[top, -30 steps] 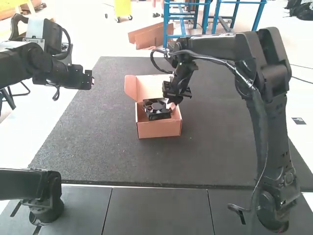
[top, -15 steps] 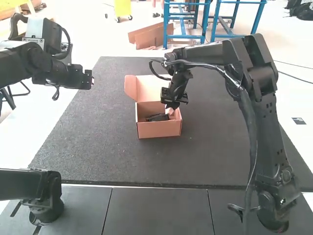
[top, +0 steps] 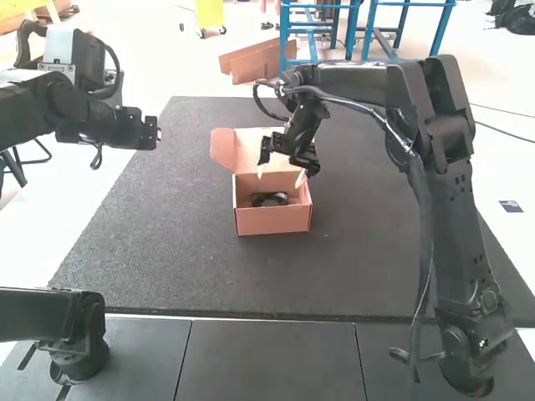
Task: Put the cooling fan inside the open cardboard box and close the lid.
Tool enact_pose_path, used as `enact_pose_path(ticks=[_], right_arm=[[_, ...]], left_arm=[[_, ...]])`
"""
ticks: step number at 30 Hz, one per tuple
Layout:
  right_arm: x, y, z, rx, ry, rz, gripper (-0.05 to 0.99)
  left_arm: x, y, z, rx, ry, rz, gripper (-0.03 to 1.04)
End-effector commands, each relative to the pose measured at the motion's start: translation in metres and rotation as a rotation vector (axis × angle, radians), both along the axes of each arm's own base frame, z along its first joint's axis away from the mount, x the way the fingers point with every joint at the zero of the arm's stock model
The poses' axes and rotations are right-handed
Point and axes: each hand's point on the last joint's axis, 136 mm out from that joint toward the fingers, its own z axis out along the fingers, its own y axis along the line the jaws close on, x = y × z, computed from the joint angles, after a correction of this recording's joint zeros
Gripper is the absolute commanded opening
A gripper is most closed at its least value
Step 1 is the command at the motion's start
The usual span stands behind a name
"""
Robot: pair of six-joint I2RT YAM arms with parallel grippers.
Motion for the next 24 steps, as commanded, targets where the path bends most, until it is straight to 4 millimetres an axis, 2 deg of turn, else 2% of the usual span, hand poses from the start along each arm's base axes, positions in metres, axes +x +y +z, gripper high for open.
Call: enact_pose_path(ticks=[1,4,7,13,17,24], right_arm=[[0.006,0.011,0.042,0.133,-0.042,0.027,0.91],[0.005,0.009,0.080,0.206,-0.092,0.038,0.91],[0.011,-0.002,0.098,0.212,-0.157,0.069,0.91],[0.031,-0.046,0.114,0.047,-0.345,0.162,0.91],[0.045,-0.069,0.114,-0.013,-0.399,0.176,0.91],[0.084,-0.096,0.117,-0.095,-0.567,0.229,0.91]], left_arm=[[0.003,0.000,0.011,0.003,-0.044,-0.002,0.97],[0.008,0.000,0.005,0.005,-0.041,-0.003,0.97],[0.014,0.000,0.000,0.006,-0.036,-0.004,0.97],[0.028,-0.006,-0.002,0.005,-0.042,-0.016,0.97],[0.037,-0.014,-0.007,0.004,-0.039,-0.037,0.97],[0.056,-0.027,-0.012,0.004,-0.049,-0.063,0.97]])
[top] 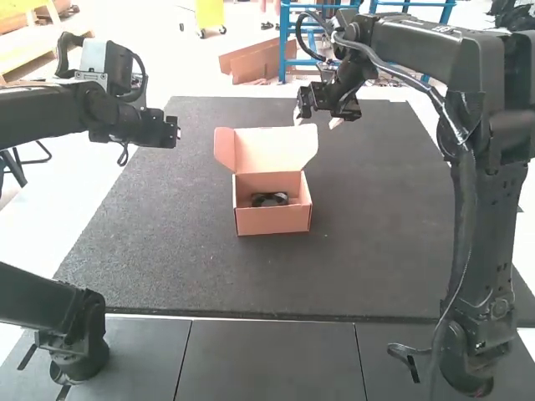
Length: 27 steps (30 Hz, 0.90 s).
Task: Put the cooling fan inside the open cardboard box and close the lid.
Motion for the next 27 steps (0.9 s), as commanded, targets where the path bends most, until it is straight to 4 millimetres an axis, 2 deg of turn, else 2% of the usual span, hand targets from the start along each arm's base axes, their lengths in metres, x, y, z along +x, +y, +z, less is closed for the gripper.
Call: enact_pose_path(ticks=[1,6,14,16,19,27], right_arm=[[0.016,-0.020,0.014,-0.072,-0.112,0.043,0.91],[0.035,-0.028,0.015,-0.059,-0.170,0.033,0.91],[0.058,-0.023,0.017,0.011,-0.212,0.037,0.91],[0.060,-0.020,0.011,0.025,-0.180,0.049,0.91],[0.057,-0.022,-0.009,0.026,-0.104,0.051,0.91],[0.060,-0.032,-0.023,0.044,-0.064,0.042,0.91]], left_arm=[[0.011,-0.006,0.008,0.006,-0.023,-0.012,0.97],[0.030,-0.009,0.003,0.006,-0.025,-0.014,0.97],[0.065,-0.013,-0.007,0.006,-0.020,-0.013,0.97],[0.074,-0.015,-0.012,0.006,-0.017,-0.013,0.97],[0.085,-0.016,-0.015,0.006,-0.016,-0.013,0.97],[0.111,-0.019,-0.021,0.007,-0.019,-0.014,0.97]])
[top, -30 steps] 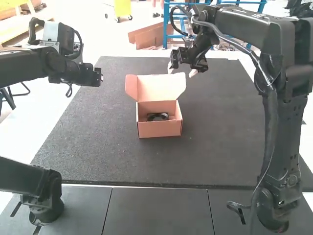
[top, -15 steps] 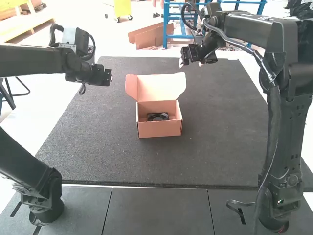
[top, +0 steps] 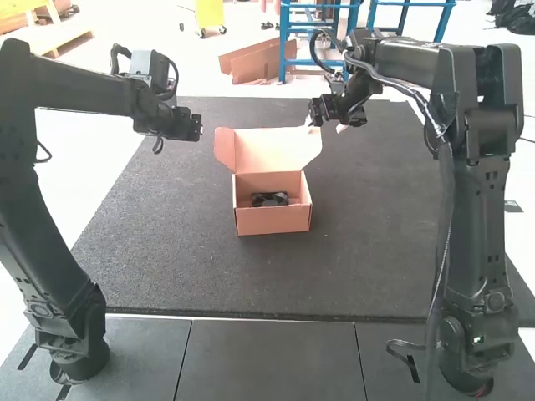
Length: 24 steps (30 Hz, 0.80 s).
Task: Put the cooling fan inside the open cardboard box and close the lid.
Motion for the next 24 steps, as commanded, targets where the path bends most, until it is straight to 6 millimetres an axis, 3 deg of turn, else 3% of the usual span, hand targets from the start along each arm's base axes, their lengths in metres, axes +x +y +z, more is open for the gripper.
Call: enact_pose_path(ticks=[1,10,15,24], right_arm=[[0.007,-0.008,0.018,0.046,-0.030,-0.001,0.91],[0.005,-0.004,0.019,0.114,0.001,0.006,0.90],[-0.003,0.006,0.019,0.147,0.026,0.037,0.88],[-0.017,0.007,0.014,0.156,0.091,0.052,0.77]], left_arm=[[0.015,-0.004,0.017,0.003,-0.047,-0.005,0.97],[0.035,-0.011,0.012,-0.029,-0.052,-0.011,0.97],[0.036,-0.030,0.014,-0.064,-0.057,-0.059,0.97],[0.031,-0.064,0.017,-0.092,-0.056,-0.119,0.97]])
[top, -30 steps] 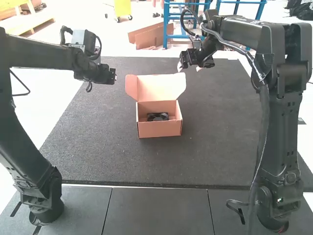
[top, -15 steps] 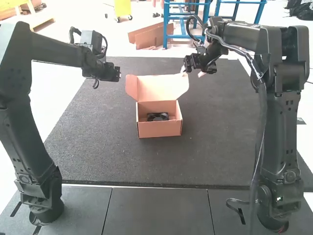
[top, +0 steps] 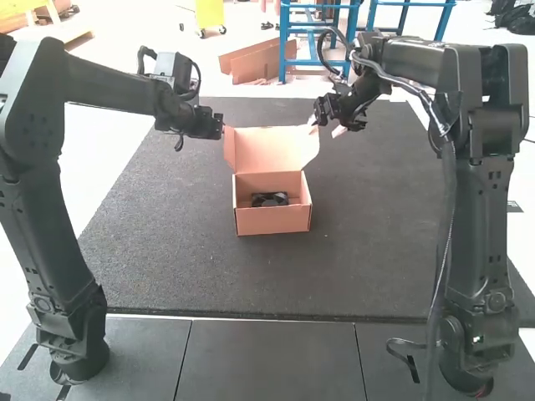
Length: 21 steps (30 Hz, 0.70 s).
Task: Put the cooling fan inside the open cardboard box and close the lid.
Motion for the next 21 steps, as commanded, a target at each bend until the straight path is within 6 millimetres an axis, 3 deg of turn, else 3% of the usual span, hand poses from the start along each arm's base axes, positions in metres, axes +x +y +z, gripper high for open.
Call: enact_pose_path(ticks=[1,5,10,21], right_arm=[[0.0003,0.0032,0.0139,0.042,-0.012,0.010,0.73],[-0.0042,0.0063,0.0142,0.062,0.007,0.022,0.56],[-0.0072,0.0113,0.0158,0.089,0.025,0.023,0.23],[-0.0074,0.0119,0.0157,0.095,0.037,0.004,0.03]], left_arm=[[0.0047,-0.0145,0.0248,-0.042,-0.047,-0.020,0.97],[0.0034,-0.0158,0.0243,-0.042,-0.042,-0.022,0.97],[0.0017,-0.0151,0.0244,-0.042,-0.036,-0.019,0.97],[-0.0050,-0.0136,0.0233,-0.044,-0.016,-0.014,0.97]])
